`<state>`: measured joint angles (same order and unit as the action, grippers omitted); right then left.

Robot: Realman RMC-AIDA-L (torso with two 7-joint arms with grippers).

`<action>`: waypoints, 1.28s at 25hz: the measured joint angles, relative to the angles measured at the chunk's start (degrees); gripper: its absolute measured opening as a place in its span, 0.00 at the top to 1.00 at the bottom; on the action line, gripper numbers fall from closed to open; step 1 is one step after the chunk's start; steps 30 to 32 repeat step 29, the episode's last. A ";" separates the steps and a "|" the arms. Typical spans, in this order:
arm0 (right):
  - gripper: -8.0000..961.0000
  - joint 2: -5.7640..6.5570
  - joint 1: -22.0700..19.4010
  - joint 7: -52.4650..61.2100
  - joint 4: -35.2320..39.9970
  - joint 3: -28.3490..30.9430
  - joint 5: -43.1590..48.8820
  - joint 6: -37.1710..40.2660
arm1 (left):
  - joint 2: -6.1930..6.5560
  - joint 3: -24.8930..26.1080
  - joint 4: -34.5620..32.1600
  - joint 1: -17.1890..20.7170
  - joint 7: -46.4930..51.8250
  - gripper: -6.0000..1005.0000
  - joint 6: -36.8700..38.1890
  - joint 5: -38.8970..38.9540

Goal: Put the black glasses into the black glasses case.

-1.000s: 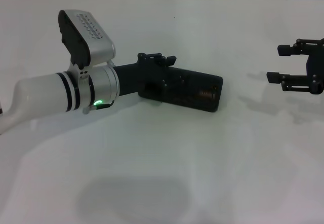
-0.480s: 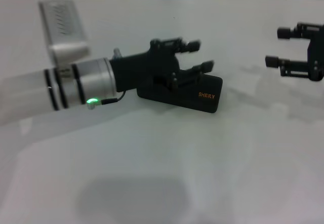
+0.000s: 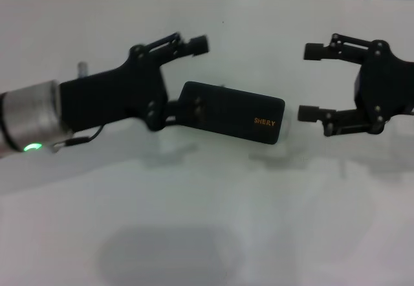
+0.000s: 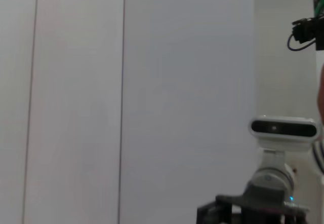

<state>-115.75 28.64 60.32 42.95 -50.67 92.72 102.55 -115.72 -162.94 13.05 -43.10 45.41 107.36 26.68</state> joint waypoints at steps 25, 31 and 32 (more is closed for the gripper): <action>0.09 -0.19 2.02 -9.43 -7.33 -2.92 -0.66 -2.64 | -0.18 -0.01 1.91 6.23 -5.10 0.13 5.22 -1.03; 0.09 -0.18 1.96 -10.30 -7.37 -2.94 -0.73 -2.64 | -0.31 -0.01 1.94 6.16 -5.12 0.13 5.03 -1.03; 0.09 -0.18 1.96 -10.30 -7.37 -2.94 -0.73 -2.64 | -0.31 -0.01 1.94 6.16 -5.12 0.13 5.03 -1.03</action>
